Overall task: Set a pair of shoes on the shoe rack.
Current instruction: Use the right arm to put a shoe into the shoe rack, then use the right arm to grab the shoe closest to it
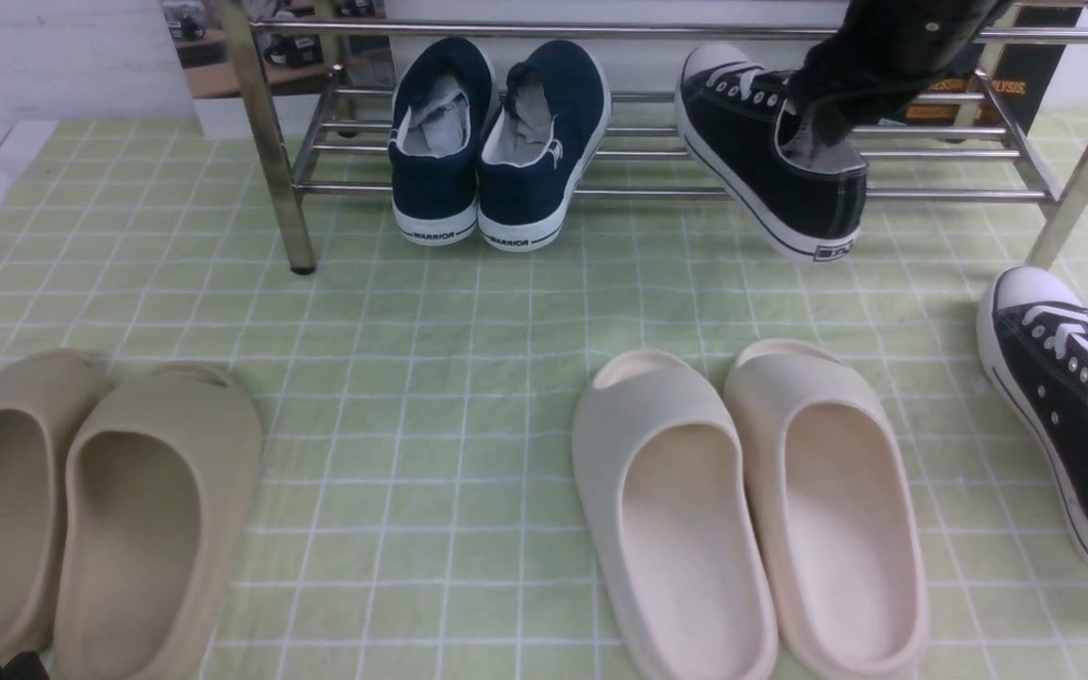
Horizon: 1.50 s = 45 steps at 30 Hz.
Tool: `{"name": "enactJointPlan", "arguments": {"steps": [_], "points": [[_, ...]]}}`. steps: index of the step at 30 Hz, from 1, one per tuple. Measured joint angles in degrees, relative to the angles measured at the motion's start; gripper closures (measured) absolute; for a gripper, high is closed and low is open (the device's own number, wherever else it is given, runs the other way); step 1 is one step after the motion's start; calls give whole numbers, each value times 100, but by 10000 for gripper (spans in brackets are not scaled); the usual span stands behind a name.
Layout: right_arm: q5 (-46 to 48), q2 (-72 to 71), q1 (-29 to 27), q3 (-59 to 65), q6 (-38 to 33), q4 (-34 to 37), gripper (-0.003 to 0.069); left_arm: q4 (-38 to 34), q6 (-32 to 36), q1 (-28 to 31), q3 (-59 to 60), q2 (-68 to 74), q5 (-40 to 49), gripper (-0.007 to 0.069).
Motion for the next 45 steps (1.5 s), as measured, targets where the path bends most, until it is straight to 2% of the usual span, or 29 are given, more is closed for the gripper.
{"name": "enactJointPlan", "arguments": {"steps": [4,5,6,7,9,11,17,27,31,35,38,41,45], "points": [[11,-284,0,707,-6,-31,372,0,0,0,0,0,0,470],[11,-285,0,746,-6,-31,380,0,0,0,0,0,0,469],[11,-291,0,1098,-6,-44,460,0,0,0,0,0,0,466],[7,-291,0,1137,-6,-44,469,0,0,0,0,0,0,465],[-177,-223,0,1607,-6,-44,579,0,0,0,0,0,0,462],[-636,-114,0,1830,67,-44,646,0,0,0,0,0,0,460],[-1688,243,0,1948,375,-62,664,0,0,0,0,0,0,456],[-1954,280,66,1962,546,94,662,0,0,0,0,0,0,445],[-1653,280,71,1697,548,111,660,0,0,0,0,0,0,441],[-573,6,71,1374,251,111,657,0,0,0,0,0,0,438],[-224,-266,71,1369,64,111,655,0,0,0,0,0,0,438],[-120,-846,17,1619,-89,140,655,0,0,0,0,0,0,435],[-96,-1969,-212,2764,24,216,655,0,0,0,0,0,0,428]]}}
